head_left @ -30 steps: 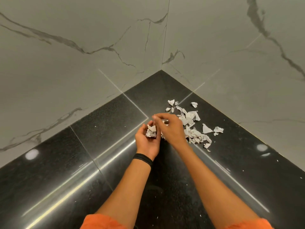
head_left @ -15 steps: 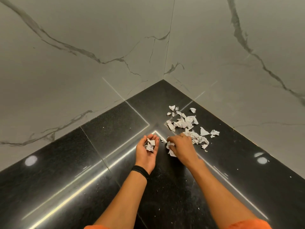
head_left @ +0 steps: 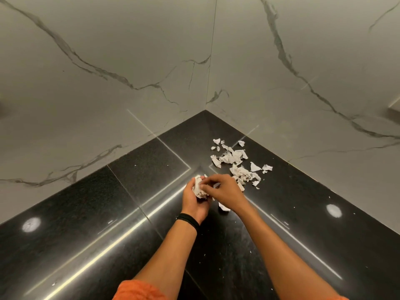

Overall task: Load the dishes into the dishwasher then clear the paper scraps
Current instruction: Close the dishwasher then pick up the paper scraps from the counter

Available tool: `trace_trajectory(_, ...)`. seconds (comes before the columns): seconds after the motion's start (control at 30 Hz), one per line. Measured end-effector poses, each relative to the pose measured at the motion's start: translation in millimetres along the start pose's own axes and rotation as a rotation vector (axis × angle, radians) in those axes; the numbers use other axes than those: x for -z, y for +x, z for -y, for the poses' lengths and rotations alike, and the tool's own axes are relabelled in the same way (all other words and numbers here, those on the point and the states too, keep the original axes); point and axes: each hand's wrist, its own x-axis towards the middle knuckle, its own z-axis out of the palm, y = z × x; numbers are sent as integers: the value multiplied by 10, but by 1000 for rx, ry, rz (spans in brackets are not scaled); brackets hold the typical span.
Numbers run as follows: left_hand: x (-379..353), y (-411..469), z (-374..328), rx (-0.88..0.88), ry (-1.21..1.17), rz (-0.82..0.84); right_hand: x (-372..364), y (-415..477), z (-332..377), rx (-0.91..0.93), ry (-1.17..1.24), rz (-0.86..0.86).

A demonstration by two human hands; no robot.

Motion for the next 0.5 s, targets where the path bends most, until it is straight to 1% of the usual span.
trace_trajectory(0.07, 0, -72, -20, -2, -48, -15, 68, -54, -19, -10, 126, -116)
trace_trajectory(0.1, 21, -97, -23, -7, -64, -21, 102, -80, -67, -11, 123, -176)
trace_trajectory(0.13, 45, -126, -30, -10, -67, -18, 136, -122, -125, -16, 62, -216)
trace_trajectory(0.17, 88, -143, -32, -12, -62, -18, 159, -169, -214, -26, -44, -212)
trace_trajectory(0.2, 122, -170, -31, -12, -56, -15, 170, -233, -310, -27, -181, -149)
trace_trajectory(0.27, 196, -187, -26, -11, -34, -33, 97, -392, -492, -20, -480, 60)
trace_trajectory(0.3, 220, -212, -20, -12, -22, -48, 31, -479, -589, -8, -562, 107)
trace_trajectory(0.33, 245, -231, -13, -14, -15, -57, -37, -567, -670, 11, -583, 100)
trace_trajectory(0.4, 279, -278, 1, -20, 3, -59, -131, -702, -768, 54, -573, 2)
trace_trajectory(0.5, 332, -323, 19, -24, 36, -76, -173, -782, -777, 39, -548, -108)
